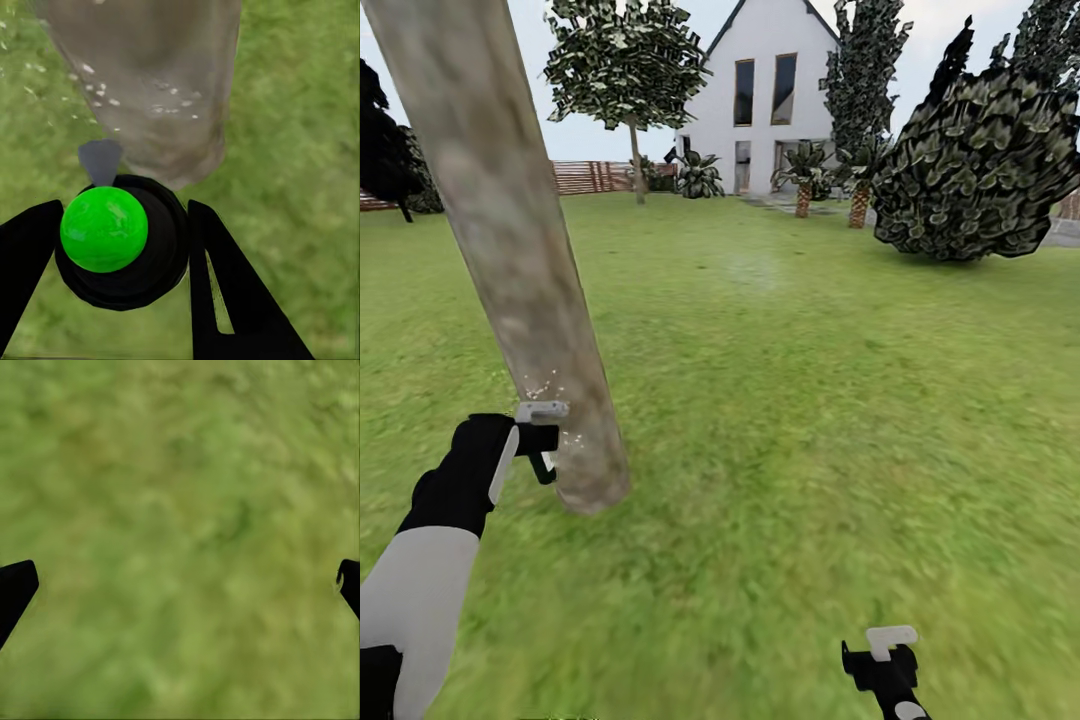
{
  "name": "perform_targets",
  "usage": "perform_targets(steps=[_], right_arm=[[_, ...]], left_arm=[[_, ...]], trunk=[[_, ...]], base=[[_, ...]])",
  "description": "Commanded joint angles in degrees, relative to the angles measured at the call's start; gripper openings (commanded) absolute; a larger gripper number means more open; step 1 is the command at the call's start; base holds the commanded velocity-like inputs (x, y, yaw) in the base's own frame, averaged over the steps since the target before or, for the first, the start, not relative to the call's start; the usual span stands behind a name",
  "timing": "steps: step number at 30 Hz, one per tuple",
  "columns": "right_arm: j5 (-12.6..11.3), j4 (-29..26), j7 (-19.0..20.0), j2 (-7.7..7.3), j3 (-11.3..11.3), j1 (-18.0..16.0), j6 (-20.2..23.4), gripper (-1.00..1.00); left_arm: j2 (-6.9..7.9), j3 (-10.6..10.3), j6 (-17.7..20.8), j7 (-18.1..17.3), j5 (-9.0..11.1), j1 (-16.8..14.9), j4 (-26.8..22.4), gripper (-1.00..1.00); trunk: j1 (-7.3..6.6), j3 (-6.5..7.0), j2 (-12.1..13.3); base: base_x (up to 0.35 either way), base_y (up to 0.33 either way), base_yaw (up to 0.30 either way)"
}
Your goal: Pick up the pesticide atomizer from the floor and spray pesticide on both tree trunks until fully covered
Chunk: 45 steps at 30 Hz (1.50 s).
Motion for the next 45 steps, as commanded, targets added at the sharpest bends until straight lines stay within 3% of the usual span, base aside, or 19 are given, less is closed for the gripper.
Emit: perform_targets(steps=[1,14,20,30,45], right_arm=[[-0.46,-0.02,-0.16,-0.02,0.51,0.0,-0.11,1.0],[-0.46,0.05,-0.16,-0.11,0.42,0.01,-0.11,1.0],[-0.46,-0.02,-0.16,-0.04,0.48,-0.02,-0.11,1.0],[-0.46,-0.02,-0.16,0.03,0.51,0.0,-0.11,1.0],[-0.46,-0.02,-0.16,0.06,0.51,0.0,-0.11,1.0]], left_arm=[[-0.05,0.17,0.11,-0.51,-0.46,0.03,-0.02,-1.0],[0.22,0.27,-0.11,-0.37,-0.65,0.11,0.35,-1.0],[0.8,2.13,-0.4,-0.34,-0.71,2.22,0.94,-1.0],[0.14,2.12,-0.49,-0.26,-0.67,3.16,1.05,-1.0],[0.11,2.5,-0.41,-0.25,-0.65,3.16,0.36,-1.0]], trunk=[[0.0,-0.05,-0.02],[0.0,-0.05,-0.02],[0.0,-0.05,-0.02],[0.0,-0.05,-0.02],[0.0,-0.05,-0.02]], base=[[0.029,-0.011,0.277],[0.055,-0.181,0.092],[0.001,-0.269,0.003],[0.07,-0.259,0.23],[0.129,-0.225,0.028]])
